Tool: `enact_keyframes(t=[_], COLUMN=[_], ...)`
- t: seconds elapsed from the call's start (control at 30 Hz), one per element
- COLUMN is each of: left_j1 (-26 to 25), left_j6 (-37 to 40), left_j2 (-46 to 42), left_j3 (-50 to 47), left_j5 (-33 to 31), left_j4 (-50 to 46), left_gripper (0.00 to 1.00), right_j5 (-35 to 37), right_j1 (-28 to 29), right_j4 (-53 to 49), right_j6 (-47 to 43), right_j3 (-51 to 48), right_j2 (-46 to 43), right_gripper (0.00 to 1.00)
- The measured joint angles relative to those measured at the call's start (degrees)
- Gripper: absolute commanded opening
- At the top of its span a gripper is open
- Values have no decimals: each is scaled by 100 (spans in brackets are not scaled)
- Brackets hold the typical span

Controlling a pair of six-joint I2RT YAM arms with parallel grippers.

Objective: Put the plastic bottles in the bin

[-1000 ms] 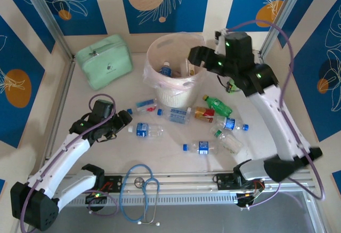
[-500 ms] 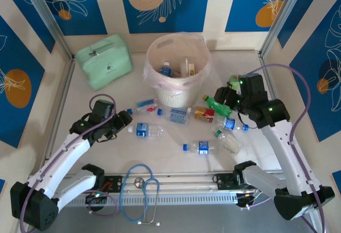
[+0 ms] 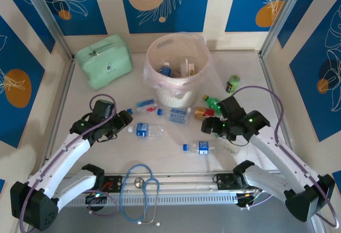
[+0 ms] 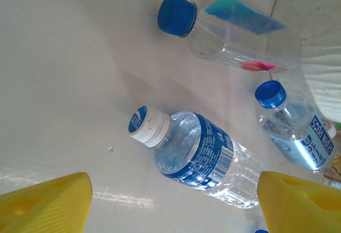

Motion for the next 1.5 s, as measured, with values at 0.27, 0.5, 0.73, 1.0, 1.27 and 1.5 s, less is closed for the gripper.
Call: enact_keyframes(t=[0.27, 0.5, 0.73, 1.0, 1.27, 1.5], left_j1=[-28, -280, -564, -828, -988, -1047], left_j6=[-212, -933, -1397, -1606, -1735, -1821], left_j2=[74, 258, 1226, 1965, 2472, 3010], left_j3=[-114, -470, -492, -192, 28, 68], left_j5=[70, 24, 26, 24, -15, -17], left_j4=[155, 407, 846, 1405, 1729, 1937], left_gripper=[81, 80, 80, 81, 80, 76], right_j5=[44, 39, -2, 24, 133, 203], right_j1=[264, 326, 723, 1491, 1902, 1904], right_j4=[-11, 81, 323, 807, 1005, 1021], right_j6=[275, 291, 323, 341, 341, 343], right_j3=[-282, -280, -181, 125, 339, 341], right_j2=[103, 138, 162, 297, 638, 623], right_gripper=[86, 79, 77, 77, 77, 77])
